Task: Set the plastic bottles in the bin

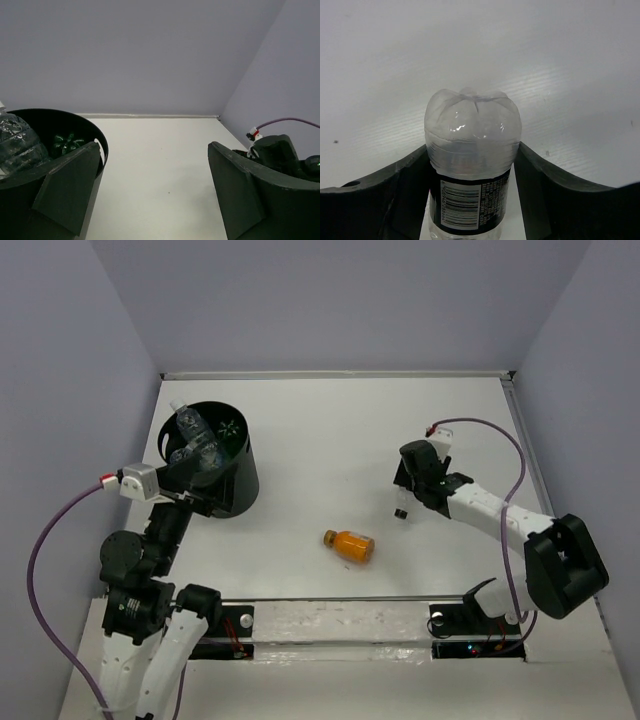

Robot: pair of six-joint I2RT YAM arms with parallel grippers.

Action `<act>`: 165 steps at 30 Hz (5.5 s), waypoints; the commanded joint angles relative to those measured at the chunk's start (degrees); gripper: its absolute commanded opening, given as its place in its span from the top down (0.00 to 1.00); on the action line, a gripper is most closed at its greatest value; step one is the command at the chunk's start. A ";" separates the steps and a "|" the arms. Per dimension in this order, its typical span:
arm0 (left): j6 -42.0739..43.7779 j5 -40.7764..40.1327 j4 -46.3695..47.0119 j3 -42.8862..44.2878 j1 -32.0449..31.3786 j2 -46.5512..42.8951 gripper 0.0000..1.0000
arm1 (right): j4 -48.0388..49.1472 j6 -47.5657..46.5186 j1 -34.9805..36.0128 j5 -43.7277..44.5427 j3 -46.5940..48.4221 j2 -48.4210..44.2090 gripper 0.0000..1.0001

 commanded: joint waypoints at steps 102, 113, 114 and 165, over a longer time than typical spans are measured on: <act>1.35 -13.00 3.01 1.42 -1.63 -0.27 0.01 | -29.36 -33.00 28.56 -29.11 29.69 24.08 0.12; 1.53 -13.61 3.01 0.98 -1.63 -1.15 0.01 | -25.94 -33.97 28.56 -31.31 31.36 23.39 0.54; 1.61 -14.14 2.75 0.98 -1.63 -1.24 0.01 | -25.50 -33.97 28.56 -31.13 31.79 22.86 0.57; -2.96 -38.84 1.34 0.28 1.18 -10.20 0.01 | 31.63 -23.15 30.31 -41.94 93.50 56.34 0.24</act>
